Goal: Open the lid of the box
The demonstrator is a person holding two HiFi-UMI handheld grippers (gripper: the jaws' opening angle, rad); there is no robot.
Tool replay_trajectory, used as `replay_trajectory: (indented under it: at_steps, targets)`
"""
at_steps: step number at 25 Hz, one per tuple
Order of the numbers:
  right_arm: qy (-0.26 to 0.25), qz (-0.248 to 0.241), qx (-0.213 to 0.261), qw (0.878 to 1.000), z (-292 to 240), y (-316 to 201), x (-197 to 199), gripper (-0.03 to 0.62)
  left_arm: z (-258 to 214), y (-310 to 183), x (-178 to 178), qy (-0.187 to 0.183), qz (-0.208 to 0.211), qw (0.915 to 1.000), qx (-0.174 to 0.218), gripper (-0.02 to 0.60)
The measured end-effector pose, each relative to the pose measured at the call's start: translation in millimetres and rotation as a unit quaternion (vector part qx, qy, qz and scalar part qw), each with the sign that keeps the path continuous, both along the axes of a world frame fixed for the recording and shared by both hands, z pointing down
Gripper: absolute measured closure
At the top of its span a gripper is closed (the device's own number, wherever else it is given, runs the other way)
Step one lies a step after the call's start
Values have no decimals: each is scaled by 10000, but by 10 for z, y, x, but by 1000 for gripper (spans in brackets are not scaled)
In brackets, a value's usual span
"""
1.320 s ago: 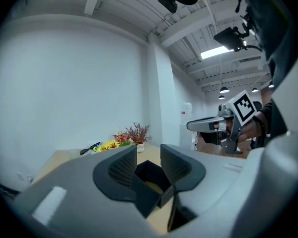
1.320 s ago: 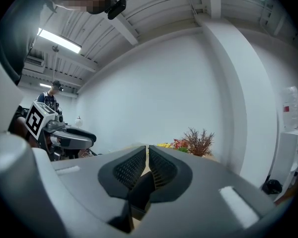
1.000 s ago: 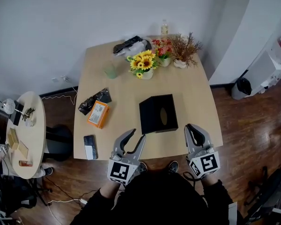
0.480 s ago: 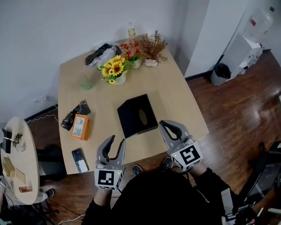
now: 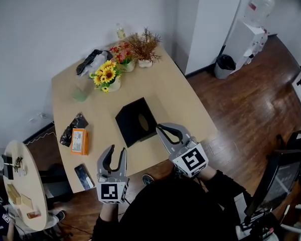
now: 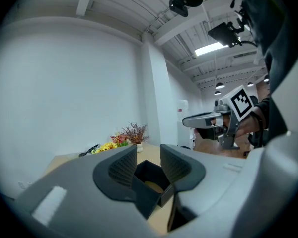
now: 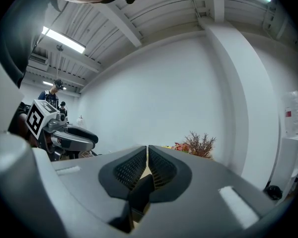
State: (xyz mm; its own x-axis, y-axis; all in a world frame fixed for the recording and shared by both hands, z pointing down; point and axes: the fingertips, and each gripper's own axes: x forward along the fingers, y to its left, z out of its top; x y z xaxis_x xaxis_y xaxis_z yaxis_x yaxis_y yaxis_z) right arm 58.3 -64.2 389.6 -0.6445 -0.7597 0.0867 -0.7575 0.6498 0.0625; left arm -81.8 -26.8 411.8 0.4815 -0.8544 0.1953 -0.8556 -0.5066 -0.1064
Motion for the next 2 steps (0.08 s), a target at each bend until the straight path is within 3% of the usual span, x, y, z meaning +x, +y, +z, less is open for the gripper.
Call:
replay_trajectory:
  at_steps: [2]
  targets:
    - [-3,7,10,10000,1,8,19,582,-2,1,32,4,32,10000,8,452]
